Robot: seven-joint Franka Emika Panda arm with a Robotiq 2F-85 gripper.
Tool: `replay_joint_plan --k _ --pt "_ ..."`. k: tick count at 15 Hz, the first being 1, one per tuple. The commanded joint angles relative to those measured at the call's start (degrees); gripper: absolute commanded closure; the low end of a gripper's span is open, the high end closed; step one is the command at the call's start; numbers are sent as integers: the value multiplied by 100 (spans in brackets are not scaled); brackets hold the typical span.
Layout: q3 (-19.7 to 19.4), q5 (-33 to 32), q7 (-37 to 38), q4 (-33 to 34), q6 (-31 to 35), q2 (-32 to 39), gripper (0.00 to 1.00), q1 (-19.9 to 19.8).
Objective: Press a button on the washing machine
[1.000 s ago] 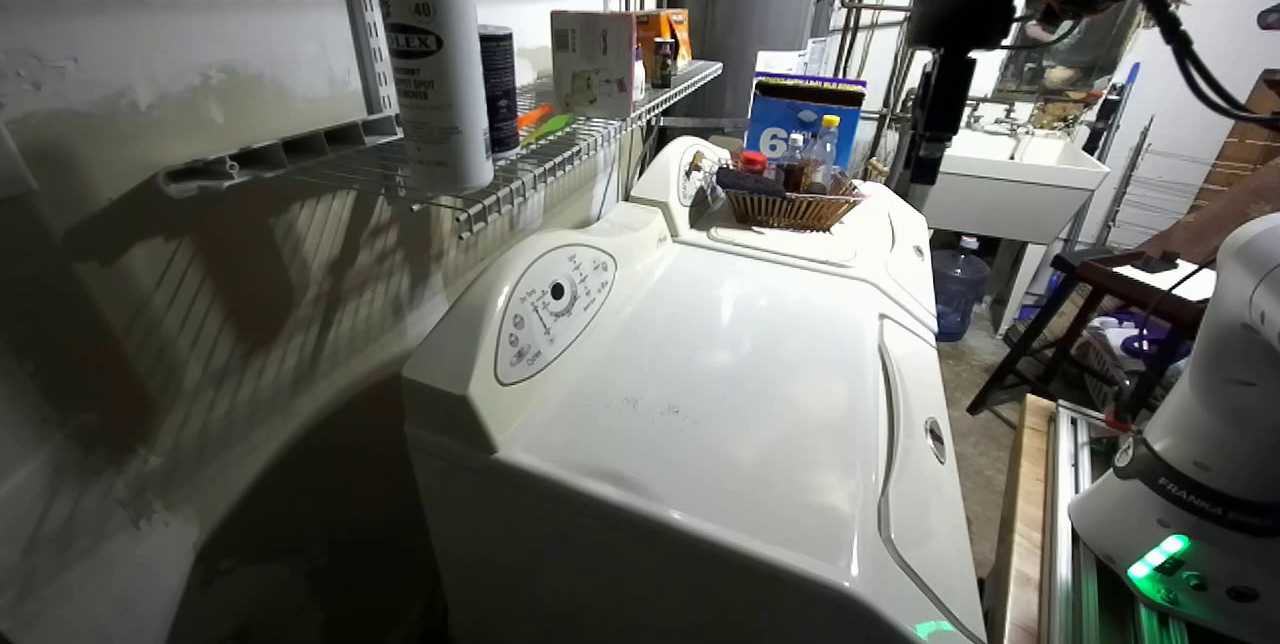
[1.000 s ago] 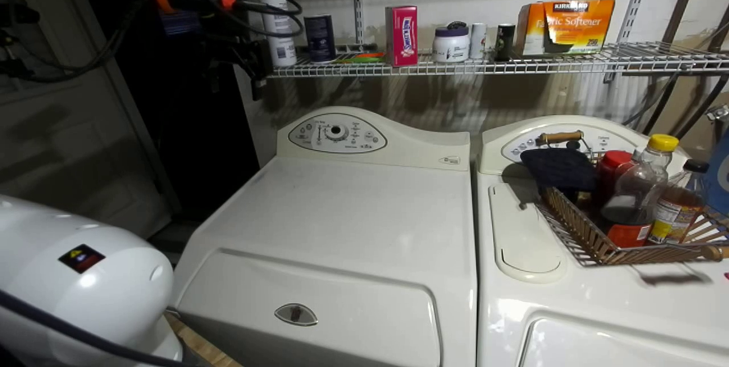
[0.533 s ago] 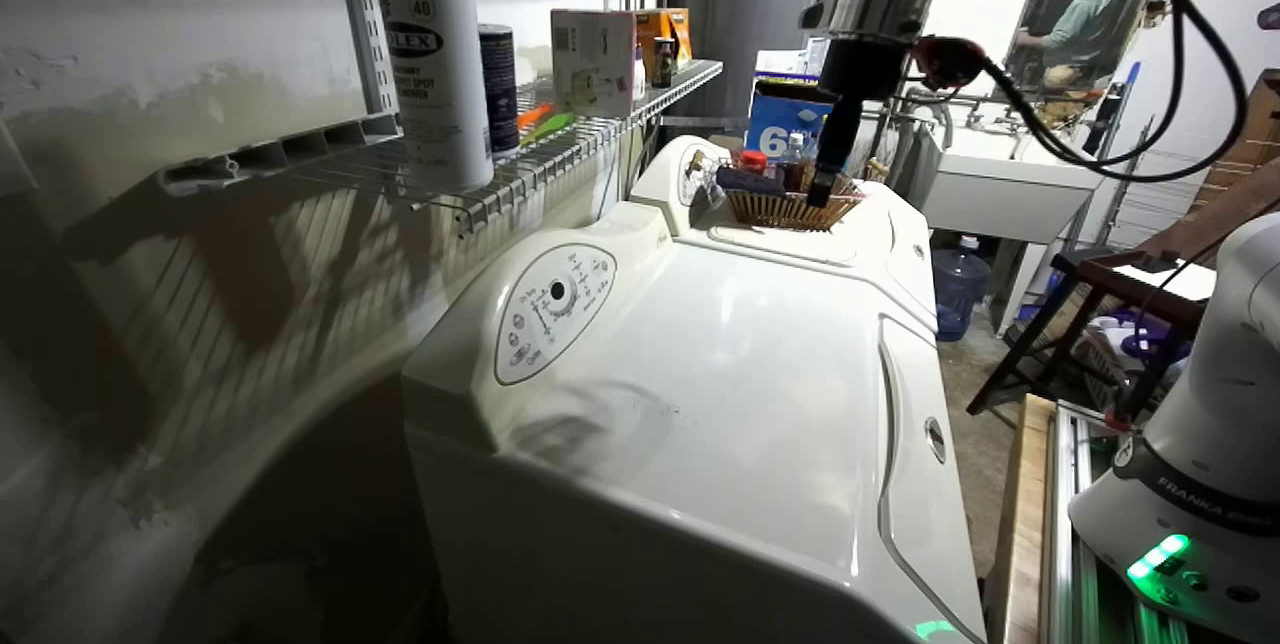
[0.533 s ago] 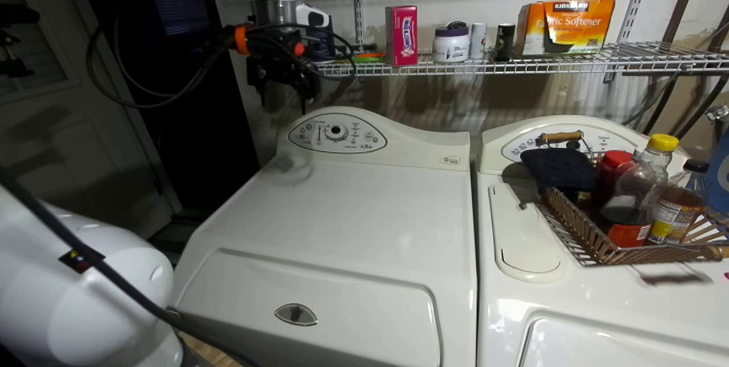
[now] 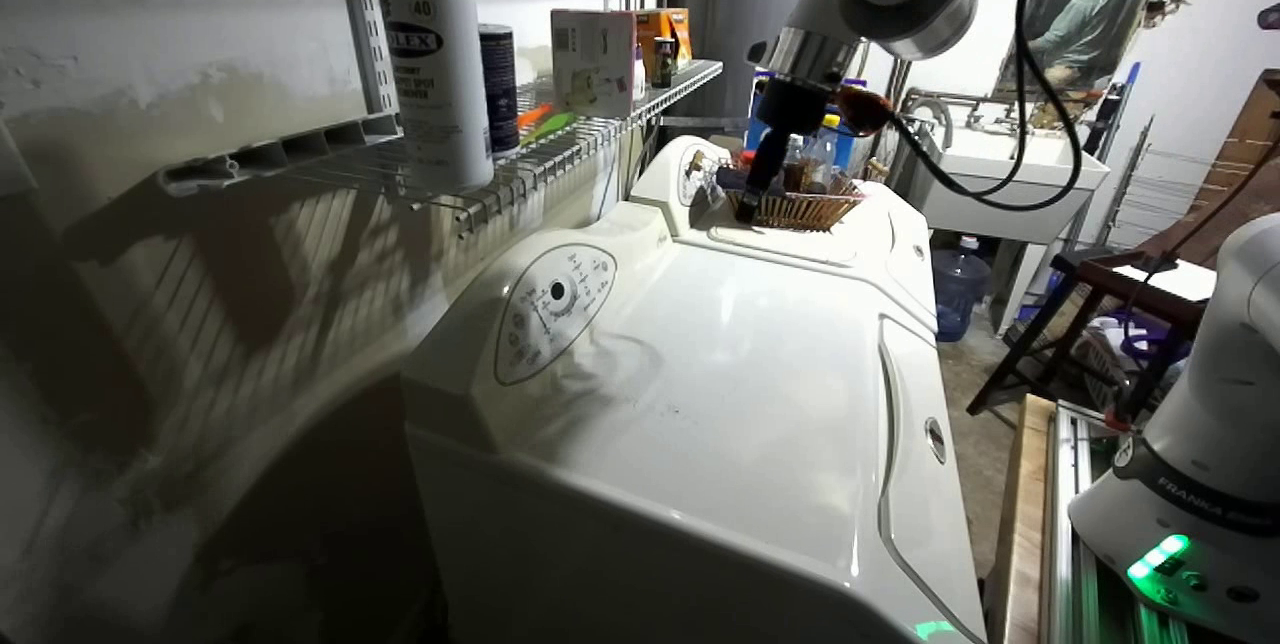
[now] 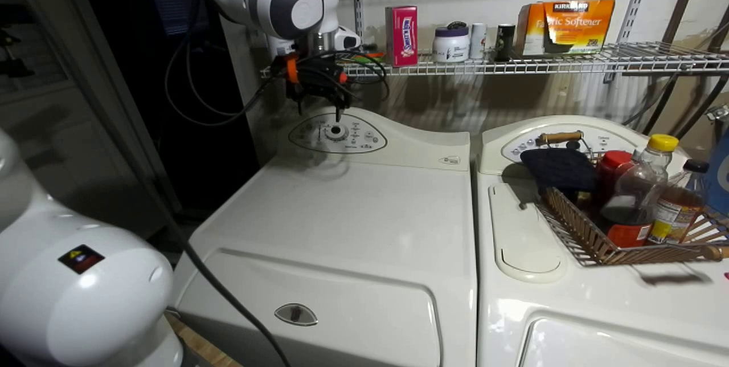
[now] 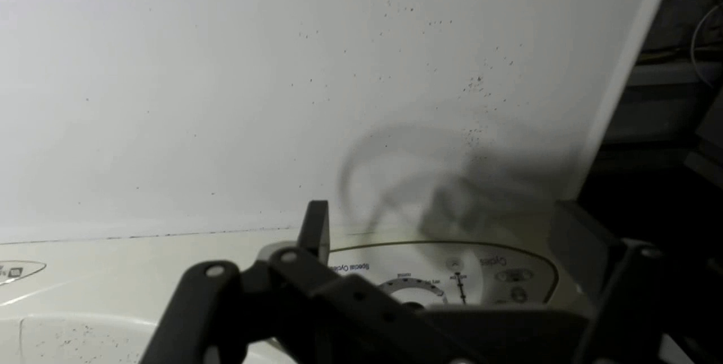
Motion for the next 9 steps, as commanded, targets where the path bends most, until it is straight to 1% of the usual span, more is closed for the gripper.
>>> replay_joint_plan --k 1,3,4,6,9 --pt "59 396 -276 350 522 615 0 -103" --pt "112 455 9 450 598 779 0 -182" --pt "169 255 -49 207 525 527 0 -208" --pt "183 285 -20 312 565 684 0 -256" --pt "189 292 -12 361 566 724 0 -274"
